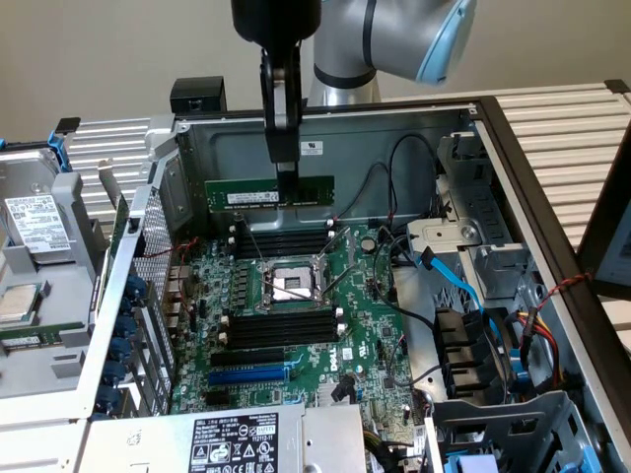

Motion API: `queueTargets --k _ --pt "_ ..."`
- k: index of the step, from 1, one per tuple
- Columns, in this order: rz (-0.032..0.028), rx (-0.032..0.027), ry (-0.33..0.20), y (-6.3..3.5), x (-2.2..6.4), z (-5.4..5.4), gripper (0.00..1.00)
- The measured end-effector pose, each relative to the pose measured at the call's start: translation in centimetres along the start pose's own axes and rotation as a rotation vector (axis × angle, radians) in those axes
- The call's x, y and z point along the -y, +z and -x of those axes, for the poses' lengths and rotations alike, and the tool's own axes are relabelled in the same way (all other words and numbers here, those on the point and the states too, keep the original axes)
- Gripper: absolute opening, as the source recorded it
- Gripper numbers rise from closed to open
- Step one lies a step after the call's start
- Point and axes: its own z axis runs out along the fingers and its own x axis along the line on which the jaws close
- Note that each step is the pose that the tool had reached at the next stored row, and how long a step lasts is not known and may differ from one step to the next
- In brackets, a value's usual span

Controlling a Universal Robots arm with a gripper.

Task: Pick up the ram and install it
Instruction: 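Pick up the ram and move it above insertion slot, then insert the ram into the slot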

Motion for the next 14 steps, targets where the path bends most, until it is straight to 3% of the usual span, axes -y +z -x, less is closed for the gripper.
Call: queueTargets --k 14 --pt "0.0003 0.0006 0.0 0.75 0.51 0.06 0.13"
